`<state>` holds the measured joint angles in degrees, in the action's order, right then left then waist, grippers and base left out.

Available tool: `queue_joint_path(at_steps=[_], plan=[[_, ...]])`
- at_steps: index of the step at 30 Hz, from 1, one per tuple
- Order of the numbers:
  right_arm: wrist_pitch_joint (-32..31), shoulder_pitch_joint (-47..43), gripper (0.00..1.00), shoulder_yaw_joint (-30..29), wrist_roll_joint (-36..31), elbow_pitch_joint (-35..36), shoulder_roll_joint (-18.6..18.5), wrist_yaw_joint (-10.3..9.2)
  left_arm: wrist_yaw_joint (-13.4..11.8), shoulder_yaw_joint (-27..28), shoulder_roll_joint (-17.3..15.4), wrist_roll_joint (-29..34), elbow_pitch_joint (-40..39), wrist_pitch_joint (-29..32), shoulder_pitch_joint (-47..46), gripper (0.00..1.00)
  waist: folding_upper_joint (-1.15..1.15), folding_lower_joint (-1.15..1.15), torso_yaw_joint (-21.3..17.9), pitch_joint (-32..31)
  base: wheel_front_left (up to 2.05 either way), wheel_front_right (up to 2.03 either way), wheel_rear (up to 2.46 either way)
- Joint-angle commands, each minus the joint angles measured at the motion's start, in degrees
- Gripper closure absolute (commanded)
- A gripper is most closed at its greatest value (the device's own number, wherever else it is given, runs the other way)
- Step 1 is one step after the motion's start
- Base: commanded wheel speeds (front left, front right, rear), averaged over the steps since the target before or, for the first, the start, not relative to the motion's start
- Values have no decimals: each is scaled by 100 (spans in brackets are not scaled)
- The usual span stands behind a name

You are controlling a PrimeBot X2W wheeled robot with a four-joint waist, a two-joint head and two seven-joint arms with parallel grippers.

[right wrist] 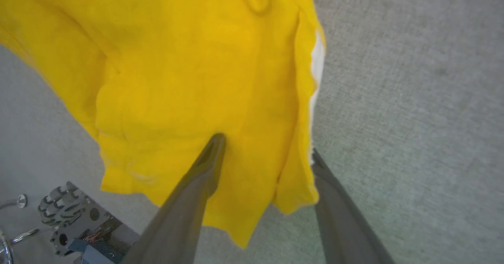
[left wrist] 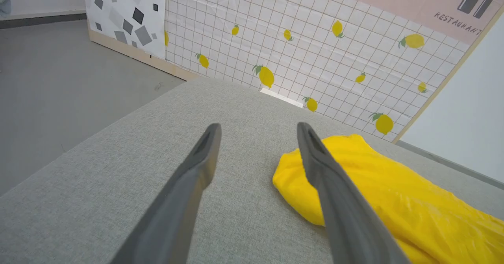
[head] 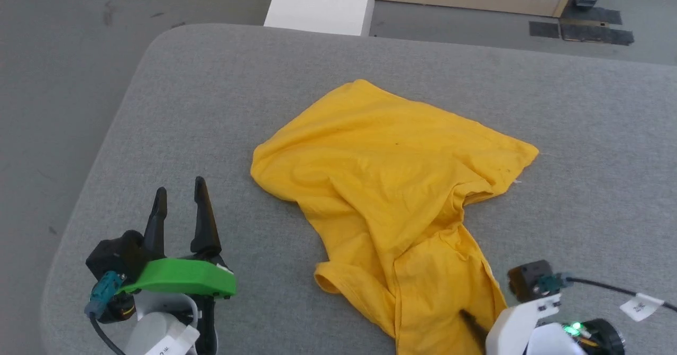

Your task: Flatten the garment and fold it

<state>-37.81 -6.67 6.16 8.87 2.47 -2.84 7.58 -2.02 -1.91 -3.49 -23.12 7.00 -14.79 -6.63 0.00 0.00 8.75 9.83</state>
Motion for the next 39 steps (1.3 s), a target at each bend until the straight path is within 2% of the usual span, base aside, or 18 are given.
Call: queue_joint_path(at_steps=[1,5,10,16,20,21,24,26,32,35,39], plan=[[40,141,100,-154,-22,-28,-4,-9,50,45,26,45,-19,-19,75,0,0,0,46,39,0,0,0],[301,341,100,-923,24,77,-4,-9,120,113,50,115,-12,-20,112,0,0,0,-1,-2,0,0,0],[531,556,100,-2461,-89,123,-4,-9,162,109,58,133,40,-20,130,0,0,0,-104,-108,0,0,0],[756,859,100,-4330,-662,-166,-4,-9,155,51,60,131,50,-20,110,0,0,0,-249,-136,0,0,0],[995,1005,100,-4933,-872,-563,-4,-9,163,18,60,154,57,-20,92,0,0,0,-319,-134,0,0,0],[1069,996,0,-4905,-911,-615,-4,-9,163,16,60,161,61,-20,90,0,0,0,-330,-136,0,0,0],[1368,985,0,-4623,-737,-588,-4,-9,168,26,60,176,55,-20,86,0,0,0,-359,-142,0,0,0],[1697,942,0,-4234,-638,-377,-4,-9,178,47,60,182,33,-20,83,0,0,0,-376,-136,0,0,0],[2562,1079,0,-2588,-256,133,-4,-9,201,69,61,202,-91,-20,20,0,0,0,-428,-12,0,0,0],[2634,1473,0,-1840,-347,-104,-70,-9,232,-1,61,177,-183,-20,-97,0,0,0,-377,145,0,0,0],[2377,2202,0,-1258,-534,-866,-255,-9,233,-118,61,137,-280,-20,-264,0,0,0,-253,377,0,0,0]])
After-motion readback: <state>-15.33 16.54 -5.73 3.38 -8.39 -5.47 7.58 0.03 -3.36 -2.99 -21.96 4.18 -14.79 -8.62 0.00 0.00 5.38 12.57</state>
